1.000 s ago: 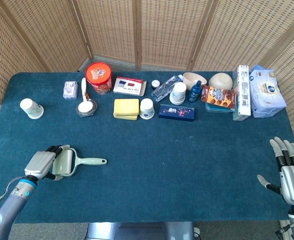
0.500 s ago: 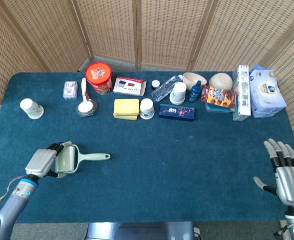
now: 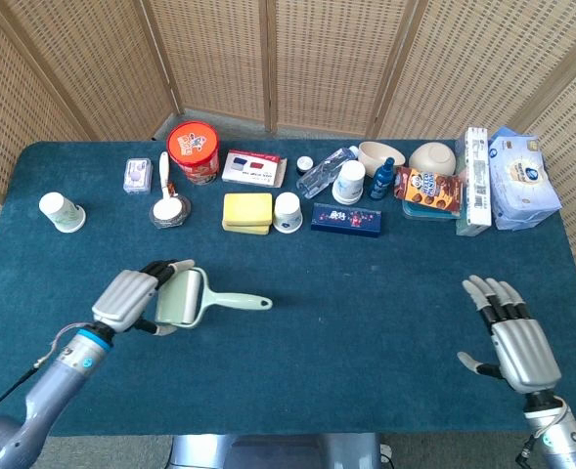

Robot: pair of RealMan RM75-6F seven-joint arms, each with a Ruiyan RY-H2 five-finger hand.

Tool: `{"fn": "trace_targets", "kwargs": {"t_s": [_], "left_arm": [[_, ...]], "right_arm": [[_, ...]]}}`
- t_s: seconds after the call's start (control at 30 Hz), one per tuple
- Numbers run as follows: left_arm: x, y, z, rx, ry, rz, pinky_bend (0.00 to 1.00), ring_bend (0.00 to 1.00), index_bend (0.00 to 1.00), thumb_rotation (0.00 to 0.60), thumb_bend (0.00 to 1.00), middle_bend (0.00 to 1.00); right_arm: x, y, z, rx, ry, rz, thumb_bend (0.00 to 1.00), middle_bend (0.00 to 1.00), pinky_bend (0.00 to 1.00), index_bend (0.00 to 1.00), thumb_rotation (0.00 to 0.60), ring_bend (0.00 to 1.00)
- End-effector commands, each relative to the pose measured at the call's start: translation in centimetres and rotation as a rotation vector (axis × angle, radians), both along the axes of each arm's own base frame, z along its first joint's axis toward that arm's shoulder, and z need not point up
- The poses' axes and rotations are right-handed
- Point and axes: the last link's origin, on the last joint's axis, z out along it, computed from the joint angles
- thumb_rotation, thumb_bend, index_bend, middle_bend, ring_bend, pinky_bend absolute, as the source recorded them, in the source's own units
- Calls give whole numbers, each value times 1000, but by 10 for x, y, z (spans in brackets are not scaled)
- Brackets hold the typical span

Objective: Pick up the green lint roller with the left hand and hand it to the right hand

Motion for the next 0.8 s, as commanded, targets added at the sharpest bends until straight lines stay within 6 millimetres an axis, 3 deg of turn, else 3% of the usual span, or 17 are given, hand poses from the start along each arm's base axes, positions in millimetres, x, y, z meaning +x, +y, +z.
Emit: {"fn": "trace_targets", "kwargs": {"t_s": [0.03, 0.3, 0.8], "left_arm": [[25, 6, -16, -39, -19, -30, 509, 337, 338, 600, 0, 347], [70, 19, -53, -86, -59, -56, 508, 337, 338, 600, 0, 346], [107, 12, -85, -143, -115, -38, 509, 337, 338, 600, 0, 347]], "right_arm": [[18, -7, -5, 59, -11, 45, 0, 0, 6, 0, 600, 0], [61, -18, -21, 213, -45, 115, 0, 0, 6, 0, 600, 0], [94, -34, -47, 314, -49, 134, 0, 0, 6, 0, 600, 0]]}}
